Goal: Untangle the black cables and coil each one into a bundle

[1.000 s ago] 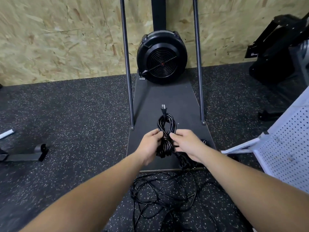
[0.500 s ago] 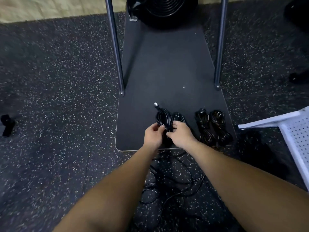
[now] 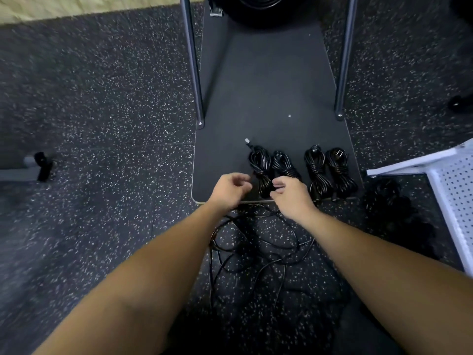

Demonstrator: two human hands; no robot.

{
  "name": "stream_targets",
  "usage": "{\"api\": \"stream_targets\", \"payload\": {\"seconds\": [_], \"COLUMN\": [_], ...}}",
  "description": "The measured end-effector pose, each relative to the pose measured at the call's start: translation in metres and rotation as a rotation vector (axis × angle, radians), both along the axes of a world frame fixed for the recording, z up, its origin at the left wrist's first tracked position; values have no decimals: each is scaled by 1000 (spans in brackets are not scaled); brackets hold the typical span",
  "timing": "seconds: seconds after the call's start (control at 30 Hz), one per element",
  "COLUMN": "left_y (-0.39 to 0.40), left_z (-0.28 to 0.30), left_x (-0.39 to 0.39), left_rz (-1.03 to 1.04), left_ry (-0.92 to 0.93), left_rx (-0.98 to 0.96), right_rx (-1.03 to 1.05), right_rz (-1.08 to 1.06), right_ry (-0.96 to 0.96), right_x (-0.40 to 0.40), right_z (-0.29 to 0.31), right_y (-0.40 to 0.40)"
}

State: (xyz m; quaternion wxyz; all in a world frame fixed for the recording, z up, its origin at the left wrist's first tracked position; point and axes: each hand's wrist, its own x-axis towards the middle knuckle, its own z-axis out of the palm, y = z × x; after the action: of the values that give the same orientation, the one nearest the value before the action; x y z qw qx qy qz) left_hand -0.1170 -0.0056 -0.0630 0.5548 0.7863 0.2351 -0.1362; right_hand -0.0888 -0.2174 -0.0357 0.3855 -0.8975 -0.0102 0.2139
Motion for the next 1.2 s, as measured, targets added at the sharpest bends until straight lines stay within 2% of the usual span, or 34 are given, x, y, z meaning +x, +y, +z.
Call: {"api": "stream_targets", "payload": {"seconds": [0.1,0.2,0.3,0.43,0.6,0.77,0.87,1.03,1.13,1.2], "left_y": [-1,-5,-18,-41,-57,-60,-52,-16,17,40], "left_z": [17,13,3,-22,-43,-40,-27,24,43,46], "left_x": [-36,-78,-116,-159,-192,-202,-190,-162,-154,-154], "left_rz": [-158,-308,-410,-460,-449,-432,-418,-290,-151,-33], "left_ry": [3,47,105,175,206,176,77,-45,-84,-111], "left_rx": [122,231,297,332,347,244,232,206,183,231], "right_rx": [-6,-10,-120,-287,-386,-310,-222,-125,-235,-265], "right_rz": [28,125,312,452,467,289,247,283,311,237], "right_ry": [-35,109,180,215,106,-27,-111,-251,-247,-234], "right_x": [-23,-56,-94,-136,-168,-170,-158,-141,-140,-142], "right_z": [16,17,4,-34,-64,-56,-33,3,14,9], "right_y": [-4,-9,-19,-32,-44,-38,-22,4,4,-10]}}
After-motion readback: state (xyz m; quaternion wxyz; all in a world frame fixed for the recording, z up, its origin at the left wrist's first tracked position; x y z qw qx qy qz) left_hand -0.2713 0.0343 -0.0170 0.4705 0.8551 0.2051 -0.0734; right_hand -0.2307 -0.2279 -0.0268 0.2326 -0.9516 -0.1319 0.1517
